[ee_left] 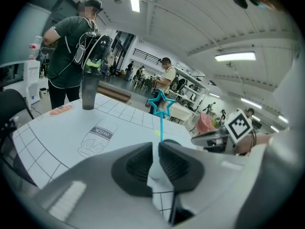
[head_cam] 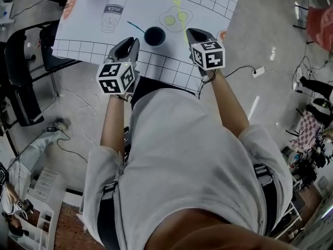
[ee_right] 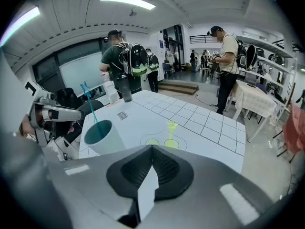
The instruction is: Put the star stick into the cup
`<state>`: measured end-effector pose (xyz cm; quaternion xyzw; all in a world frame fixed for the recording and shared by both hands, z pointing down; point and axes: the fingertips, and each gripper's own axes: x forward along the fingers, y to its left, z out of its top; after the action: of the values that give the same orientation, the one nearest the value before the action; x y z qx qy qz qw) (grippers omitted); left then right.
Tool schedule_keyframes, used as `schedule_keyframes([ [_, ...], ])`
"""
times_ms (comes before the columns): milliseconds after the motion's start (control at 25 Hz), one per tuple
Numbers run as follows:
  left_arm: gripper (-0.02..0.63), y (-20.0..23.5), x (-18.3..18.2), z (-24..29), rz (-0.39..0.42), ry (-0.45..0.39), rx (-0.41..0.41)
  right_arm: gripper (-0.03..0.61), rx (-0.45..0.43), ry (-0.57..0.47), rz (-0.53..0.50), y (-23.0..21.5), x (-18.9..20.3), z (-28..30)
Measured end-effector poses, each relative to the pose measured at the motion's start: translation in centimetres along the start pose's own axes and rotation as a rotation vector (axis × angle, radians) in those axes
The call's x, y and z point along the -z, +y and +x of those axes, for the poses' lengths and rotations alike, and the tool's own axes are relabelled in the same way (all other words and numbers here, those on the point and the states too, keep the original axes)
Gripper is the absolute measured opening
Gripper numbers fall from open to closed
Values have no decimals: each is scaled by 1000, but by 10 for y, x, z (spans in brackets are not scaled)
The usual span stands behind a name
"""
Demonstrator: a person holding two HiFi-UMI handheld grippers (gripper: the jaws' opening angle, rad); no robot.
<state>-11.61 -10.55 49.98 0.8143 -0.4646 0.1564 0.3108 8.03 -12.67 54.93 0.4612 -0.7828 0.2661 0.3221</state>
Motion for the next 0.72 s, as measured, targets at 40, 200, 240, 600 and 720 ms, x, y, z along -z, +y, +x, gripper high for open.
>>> schedule_keyframes([
  [40,18,5,0,-2,8,2,-10,0,1,15,-8,-2,-3,6],
  [200,3,29,10,-6,-17,24,-72,8,1,83,-44,-12,-12,31],
  [240,3,33,13,-6,-32,30,-79,14,0,102,-54,-14,-13,38],
  [600,3,56,35,8,-76,95,-79,51,5,264,-100,-34,-16,101],
  [720,3,58,37,13,-68,107,-69,67,8,319,-106,-40,-13,120],
])
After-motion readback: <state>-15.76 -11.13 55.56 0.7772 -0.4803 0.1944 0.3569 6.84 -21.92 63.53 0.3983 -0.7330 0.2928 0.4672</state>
